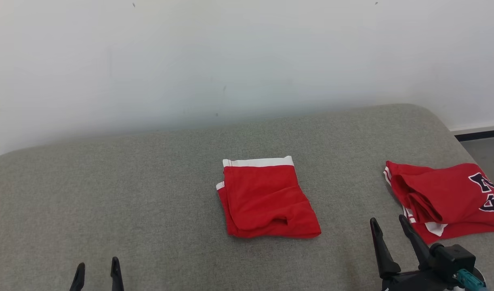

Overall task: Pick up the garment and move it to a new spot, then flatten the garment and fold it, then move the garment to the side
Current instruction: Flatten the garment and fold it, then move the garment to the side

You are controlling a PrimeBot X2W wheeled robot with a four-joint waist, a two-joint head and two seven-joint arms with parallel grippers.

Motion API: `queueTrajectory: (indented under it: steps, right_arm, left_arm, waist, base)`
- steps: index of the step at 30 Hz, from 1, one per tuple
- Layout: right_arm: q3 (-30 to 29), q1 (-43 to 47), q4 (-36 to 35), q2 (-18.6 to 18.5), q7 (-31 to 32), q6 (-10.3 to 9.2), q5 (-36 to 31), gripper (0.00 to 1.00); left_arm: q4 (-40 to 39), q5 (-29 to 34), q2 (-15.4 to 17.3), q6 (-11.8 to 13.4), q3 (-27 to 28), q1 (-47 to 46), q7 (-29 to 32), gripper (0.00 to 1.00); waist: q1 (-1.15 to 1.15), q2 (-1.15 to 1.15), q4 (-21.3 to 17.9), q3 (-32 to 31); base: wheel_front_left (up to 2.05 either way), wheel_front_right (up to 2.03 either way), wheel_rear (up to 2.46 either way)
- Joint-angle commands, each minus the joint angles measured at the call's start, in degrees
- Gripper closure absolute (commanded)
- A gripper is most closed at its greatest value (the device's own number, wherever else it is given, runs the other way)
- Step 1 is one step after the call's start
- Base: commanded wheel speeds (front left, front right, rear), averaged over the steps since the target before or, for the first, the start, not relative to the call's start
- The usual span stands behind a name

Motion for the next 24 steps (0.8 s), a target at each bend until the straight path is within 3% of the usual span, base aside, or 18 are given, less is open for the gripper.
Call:
queueTrajectory:
  steps: [1,24]
  right_arm:
    - [-0.2,0.7,-0.3,0.1,0.0,-0.18,-0.3,0.00]
    - [-0.9,1.7,0.1,1.3,1.3,-0.18,-1.2,0.00]
  left_arm:
    - [0.2,-0.1,0.0,0.0,0.2,0.8,-0.1,0.00]
    - [0.5,-0.8,0.0,0.9,-0.9,1.8,-0.1,0.00]
  waist:
    - [0.01,0.00,0.1,0.0]
    - [0.01,0.00,0.9,-0.3]
  base:
    - [0.00,0.00,0.00]
    - [0.00,0.00,0.00]
